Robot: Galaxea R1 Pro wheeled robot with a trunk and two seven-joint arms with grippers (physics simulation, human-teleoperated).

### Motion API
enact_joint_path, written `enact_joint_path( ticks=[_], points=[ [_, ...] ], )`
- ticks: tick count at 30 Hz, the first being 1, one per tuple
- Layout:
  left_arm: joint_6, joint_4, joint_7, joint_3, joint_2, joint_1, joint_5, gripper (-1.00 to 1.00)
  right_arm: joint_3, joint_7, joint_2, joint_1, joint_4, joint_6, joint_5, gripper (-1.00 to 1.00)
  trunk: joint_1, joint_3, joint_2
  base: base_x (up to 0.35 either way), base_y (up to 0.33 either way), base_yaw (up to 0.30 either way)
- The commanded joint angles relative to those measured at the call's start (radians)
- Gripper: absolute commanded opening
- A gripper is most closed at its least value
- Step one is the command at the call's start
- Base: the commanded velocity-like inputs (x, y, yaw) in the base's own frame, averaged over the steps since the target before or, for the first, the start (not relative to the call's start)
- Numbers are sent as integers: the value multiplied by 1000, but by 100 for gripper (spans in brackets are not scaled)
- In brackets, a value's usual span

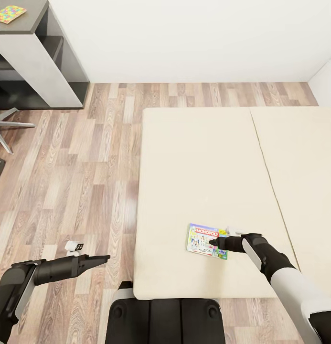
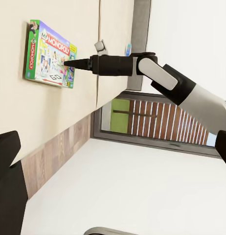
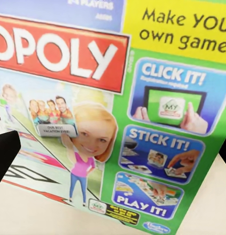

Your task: Put all the toys in the child's room - the three board games (two on the bed and one on the table), the two jigsaw puzzles on the table, and the tennis ball on the table - inside the toy box on the table in the child's room.

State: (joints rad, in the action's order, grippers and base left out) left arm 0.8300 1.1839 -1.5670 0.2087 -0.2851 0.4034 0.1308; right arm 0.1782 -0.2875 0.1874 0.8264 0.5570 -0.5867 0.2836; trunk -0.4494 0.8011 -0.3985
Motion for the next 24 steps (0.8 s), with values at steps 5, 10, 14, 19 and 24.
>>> enact_joint_path(
  ticks=[5, 10, 14, 19, 24],
  points=[
    [11, 0, -4, 0, 0, 0, 0, 100, 6, 1, 1, 0, 1, -4, 5, 100, -1, 1, -2, 0, 0, 0],
    [11, 0, -4, 0, 0, 0, -2, 100, 6, 1, 1, 0, 1, -4, 5, 100, -1, 1, -2, 0, 89, 0],
    [10, 0, -4, 0, 0, 0, -1, 100, 7, 1, 1, 0, 1, -4, 5, 100, -1, 1, -2, 0, 162, 0],
    [10, 0, -4, 0, 0, 0, 0, 100, 6, 1, 1, 0, 1, -4, 5, 100, -1, 1, -2, 0, 34, 0],
    [10, 0, -4, 0, 0, 0, 0, 100, 6, 0, 1, 0, 1, -4, 5, 100, -1, 1, -2, 0, 5, 0]
  ],
)
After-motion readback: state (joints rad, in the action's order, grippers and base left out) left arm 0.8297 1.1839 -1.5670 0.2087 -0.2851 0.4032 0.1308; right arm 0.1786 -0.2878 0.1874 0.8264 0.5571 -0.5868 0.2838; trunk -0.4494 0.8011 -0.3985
